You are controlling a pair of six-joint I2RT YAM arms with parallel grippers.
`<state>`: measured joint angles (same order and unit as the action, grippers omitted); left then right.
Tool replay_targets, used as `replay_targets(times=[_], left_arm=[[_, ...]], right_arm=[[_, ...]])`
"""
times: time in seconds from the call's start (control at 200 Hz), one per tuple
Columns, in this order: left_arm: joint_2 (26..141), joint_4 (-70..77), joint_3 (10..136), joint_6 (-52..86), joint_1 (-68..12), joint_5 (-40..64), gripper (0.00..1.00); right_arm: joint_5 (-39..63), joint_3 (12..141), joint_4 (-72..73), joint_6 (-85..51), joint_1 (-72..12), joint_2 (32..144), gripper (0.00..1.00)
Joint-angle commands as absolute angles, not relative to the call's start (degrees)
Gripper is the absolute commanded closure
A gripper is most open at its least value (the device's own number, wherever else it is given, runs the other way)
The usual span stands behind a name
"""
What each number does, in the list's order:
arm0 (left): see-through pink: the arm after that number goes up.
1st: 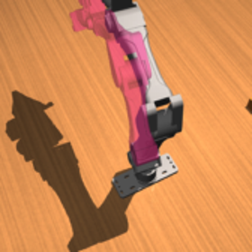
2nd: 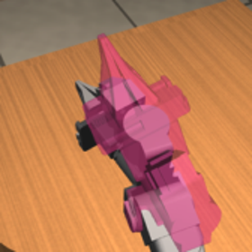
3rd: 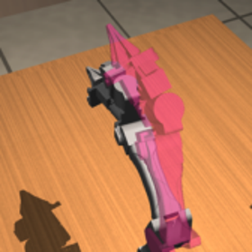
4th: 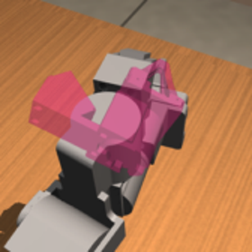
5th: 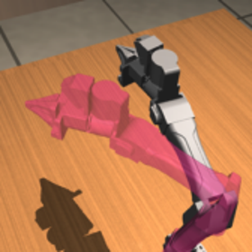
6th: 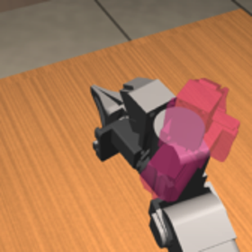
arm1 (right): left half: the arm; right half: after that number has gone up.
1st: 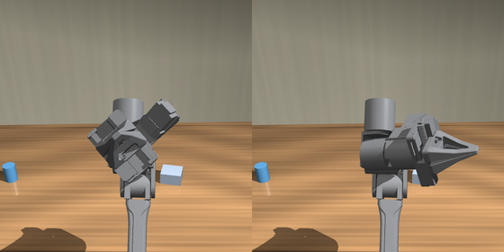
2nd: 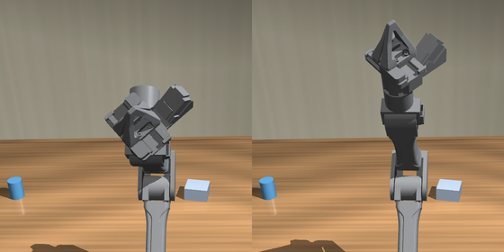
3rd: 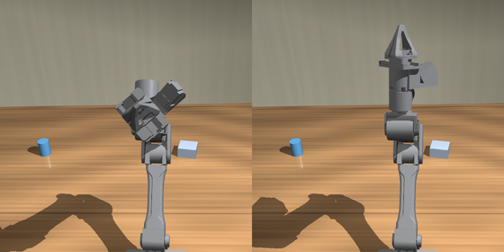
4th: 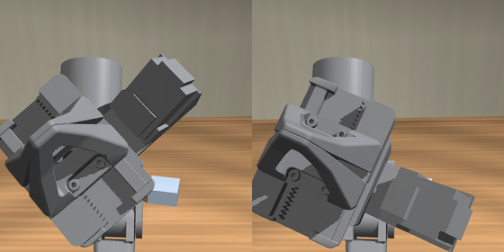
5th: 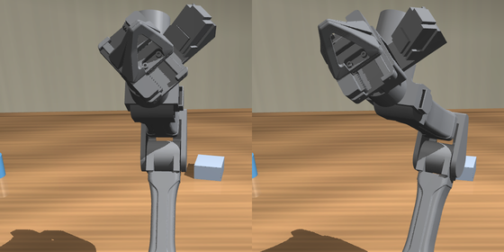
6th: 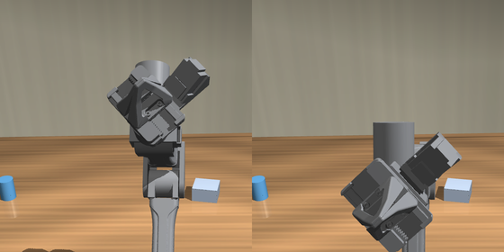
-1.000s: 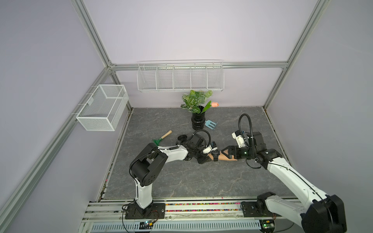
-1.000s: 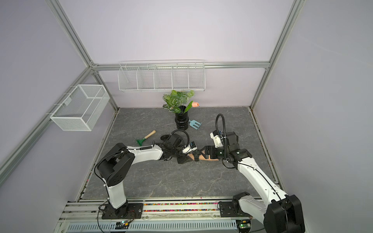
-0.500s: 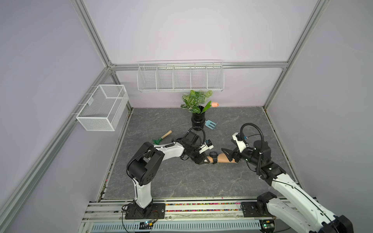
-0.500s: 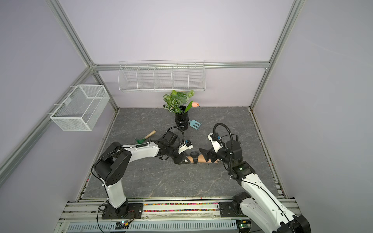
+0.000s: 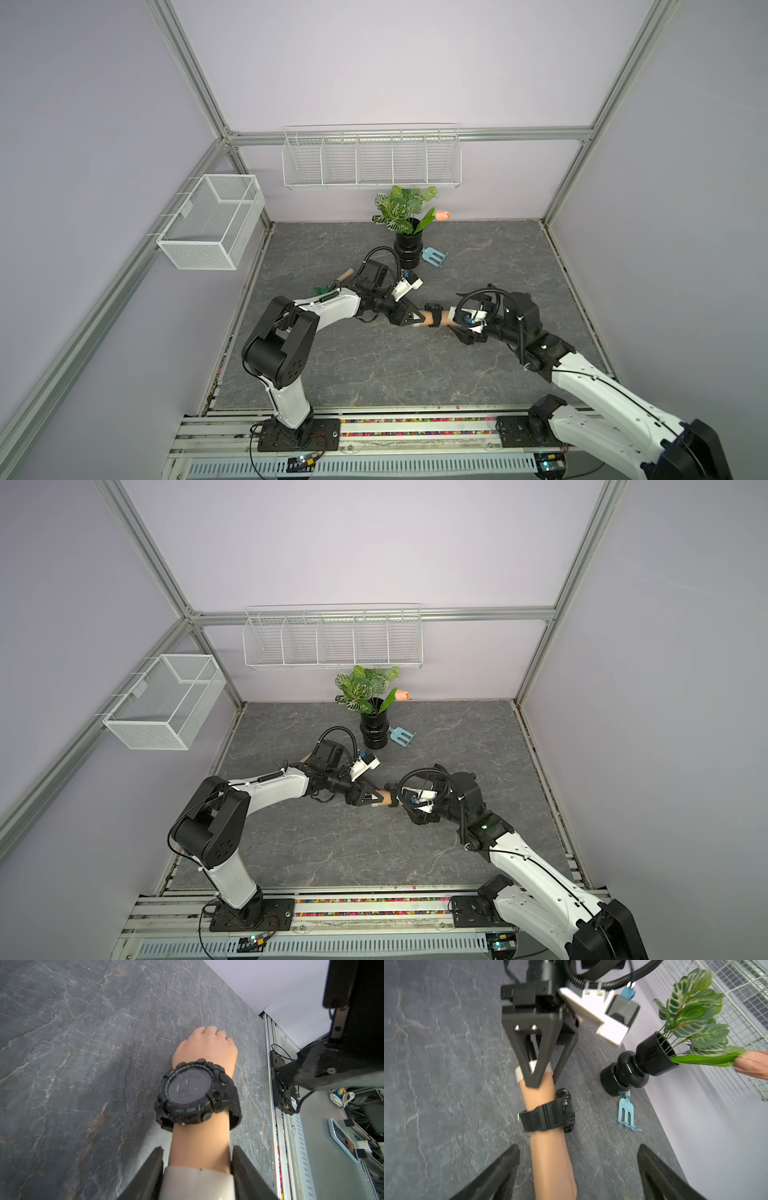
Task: Take off the watch
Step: Adjust the hand at the center of the board.
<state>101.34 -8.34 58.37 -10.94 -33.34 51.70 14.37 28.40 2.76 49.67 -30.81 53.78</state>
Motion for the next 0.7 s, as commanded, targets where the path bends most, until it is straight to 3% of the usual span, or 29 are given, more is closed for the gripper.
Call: replay_targets(times=[0.0,0.26,0.455,0.695], left_arm=[[100.18,-5.8,58.36,-10.43,-32.96,56.14,0.96],[99.38,-4.94,57.31,-10.46,-32.61,55.37,1.0],[99.33,-4.31,57.04,-10.37,-32.54,55.57,1.0],[98.8,-3.1,56.26,-10.11,-32.43,55.99,1.0]], right_arm=[[12.27,26.81,2.22,57.4,-31.6,56.28,0.11],[4.87,24.9,4.83,63.45,-32.96,63.44,0.08],[-1.07,23.58,11.83,64.42,-34.06,67.25,0.0],[0.69,24.78,12.62,62.09,-34.37,72.09,0.29]])
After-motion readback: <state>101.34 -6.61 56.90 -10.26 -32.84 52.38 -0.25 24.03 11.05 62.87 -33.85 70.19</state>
